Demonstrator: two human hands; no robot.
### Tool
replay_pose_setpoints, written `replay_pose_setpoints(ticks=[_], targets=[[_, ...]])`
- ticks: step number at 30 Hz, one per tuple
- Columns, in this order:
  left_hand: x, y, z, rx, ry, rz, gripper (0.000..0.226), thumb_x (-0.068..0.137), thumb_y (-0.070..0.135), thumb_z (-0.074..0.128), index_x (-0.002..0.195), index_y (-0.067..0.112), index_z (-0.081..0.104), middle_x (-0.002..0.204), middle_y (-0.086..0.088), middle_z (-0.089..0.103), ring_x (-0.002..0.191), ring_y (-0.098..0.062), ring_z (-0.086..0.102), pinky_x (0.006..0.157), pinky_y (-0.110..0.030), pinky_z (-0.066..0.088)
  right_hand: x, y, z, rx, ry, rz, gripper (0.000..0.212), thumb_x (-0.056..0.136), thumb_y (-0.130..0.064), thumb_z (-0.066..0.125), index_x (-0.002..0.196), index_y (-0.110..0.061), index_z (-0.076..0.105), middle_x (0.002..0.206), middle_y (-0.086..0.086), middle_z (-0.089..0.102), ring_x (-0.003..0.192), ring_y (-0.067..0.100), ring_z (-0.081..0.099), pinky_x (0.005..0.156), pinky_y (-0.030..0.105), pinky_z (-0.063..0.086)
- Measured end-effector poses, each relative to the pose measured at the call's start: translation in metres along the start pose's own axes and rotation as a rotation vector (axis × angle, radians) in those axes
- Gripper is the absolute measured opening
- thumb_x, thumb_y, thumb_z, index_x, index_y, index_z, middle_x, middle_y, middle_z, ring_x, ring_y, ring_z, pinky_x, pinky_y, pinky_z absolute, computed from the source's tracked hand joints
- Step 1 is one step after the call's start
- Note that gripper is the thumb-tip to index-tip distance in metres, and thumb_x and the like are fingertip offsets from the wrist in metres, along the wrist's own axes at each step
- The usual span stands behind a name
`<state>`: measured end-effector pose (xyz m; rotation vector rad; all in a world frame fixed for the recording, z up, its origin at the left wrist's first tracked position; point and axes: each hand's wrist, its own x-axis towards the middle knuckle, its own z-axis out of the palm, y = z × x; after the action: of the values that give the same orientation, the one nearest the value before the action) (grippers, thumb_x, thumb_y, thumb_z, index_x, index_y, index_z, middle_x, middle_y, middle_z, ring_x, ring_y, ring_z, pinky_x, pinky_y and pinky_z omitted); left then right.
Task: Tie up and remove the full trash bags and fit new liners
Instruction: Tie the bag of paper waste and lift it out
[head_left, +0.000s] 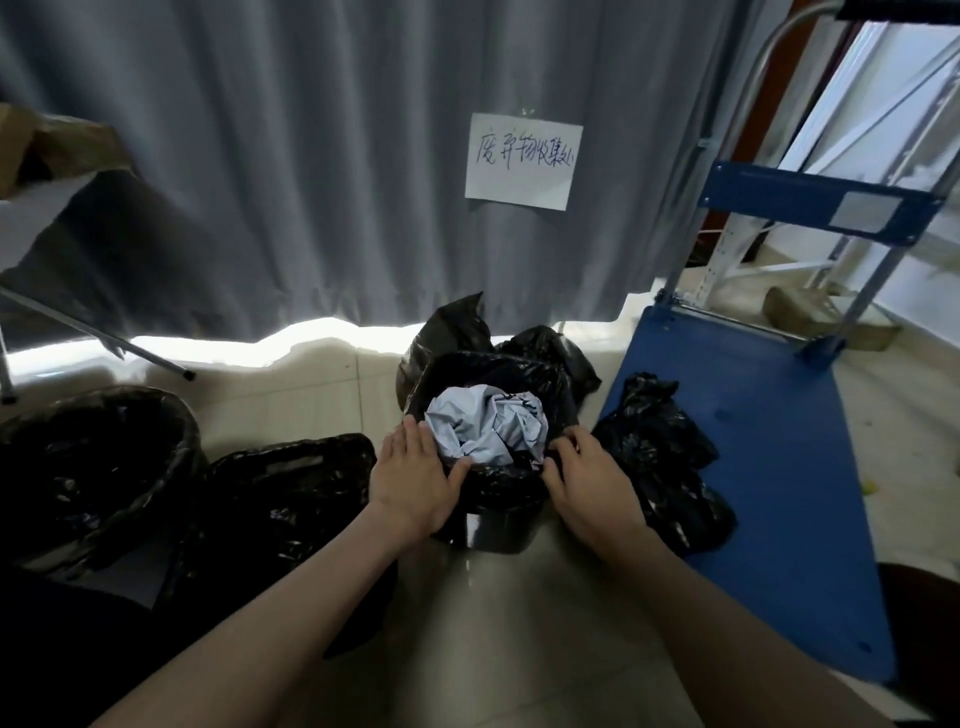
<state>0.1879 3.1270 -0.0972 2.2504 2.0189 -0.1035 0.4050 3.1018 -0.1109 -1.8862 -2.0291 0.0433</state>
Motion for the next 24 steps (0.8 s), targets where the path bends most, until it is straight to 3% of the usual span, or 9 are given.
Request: replay_pose_setpoints(ticks=[3, 7, 10, 18, 24], targets=[[0.012, -0.003, -0.004, -0.062, 0.001, 0.001, 0.076, 0.101, 0.055, 0.012, 0.154, 0.002, -0.001, 0.162, -0.017, -0.004, 0.15, -0.026, 0.0, 0.122, -0.037, 0.002, 0.004, -0.005, 0.007, 0.075, -0.092, 0.12, 0.052, 0.103, -0.031, 0.034, 0.149, -0.006, 0.032, 0.158, 0.011, 0.027, 0.144, 0.024, 0.031, 0.116, 0.034, 0.031], [0.024, -0.007, -0.003, -0.066, -0.007, 0.01, 0.068, 0.103, 0.042, 0.019, 0.154, 0.001, -0.001, 0.162, -0.018, -0.002, 0.15, -0.027, 0.005, 0.122, -0.037, 0.006, 0.015, -0.016, 0.017, 0.165, -0.233, 0.254, 0.058, 0.101, -0.02, 0.032, 0.152, 0.003, 0.016, 0.163, 0.017, 0.003, 0.144, 0.033, 0.029, 0.107, 0.039, 0.039], [0.024, -0.004, 0.001, -0.062, -0.017, 0.005, 0.068, 0.102, 0.036, 0.023, 0.153, -0.002, -0.004, 0.161, -0.022, -0.004, 0.15, -0.03, 0.006, 0.122, -0.037, 0.008, 0.023, -0.023, 0.017, 0.286, -0.229, 0.38, 0.07, 0.098, -0.013, 0.042, 0.154, 0.0, 0.003, 0.162, 0.015, 0.007, 0.14, 0.036, 0.032, 0.108, 0.042, 0.038], [0.007, 0.006, 0.001, -0.062, -0.038, 0.037, 0.072, 0.101, 0.038, 0.026, 0.152, -0.004, -0.002, 0.16, -0.024, 0.0, 0.15, -0.031, 0.006, 0.122, -0.038, 0.008, 0.017, -0.015, 0.008, 0.334, -0.211, 0.455, 0.06, 0.09, -0.008, 0.056, 0.142, -0.001, 0.028, 0.145, 0.017, 0.036, 0.118, 0.035, 0.049, 0.096, 0.043, 0.044], [-0.01, 0.003, -0.002, 0.046, -0.039, 0.093, 0.075, 0.1, 0.043, 0.026, 0.151, -0.006, 0.002, 0.159, -0.027, 0.007, 0.148, -0.033, 0.013, 0.122, -0.038, 0.012, -0.016, -0.012, 0.007, 0.422, -0.181, 0.443, 0.056, 0.088, -0.007, 0.053, 0.14, -0.001, 0.032, 0.142, 0.017, 0.04, 0.123, 0.033, 0.046, 0.094, 0.037, 0.041]])
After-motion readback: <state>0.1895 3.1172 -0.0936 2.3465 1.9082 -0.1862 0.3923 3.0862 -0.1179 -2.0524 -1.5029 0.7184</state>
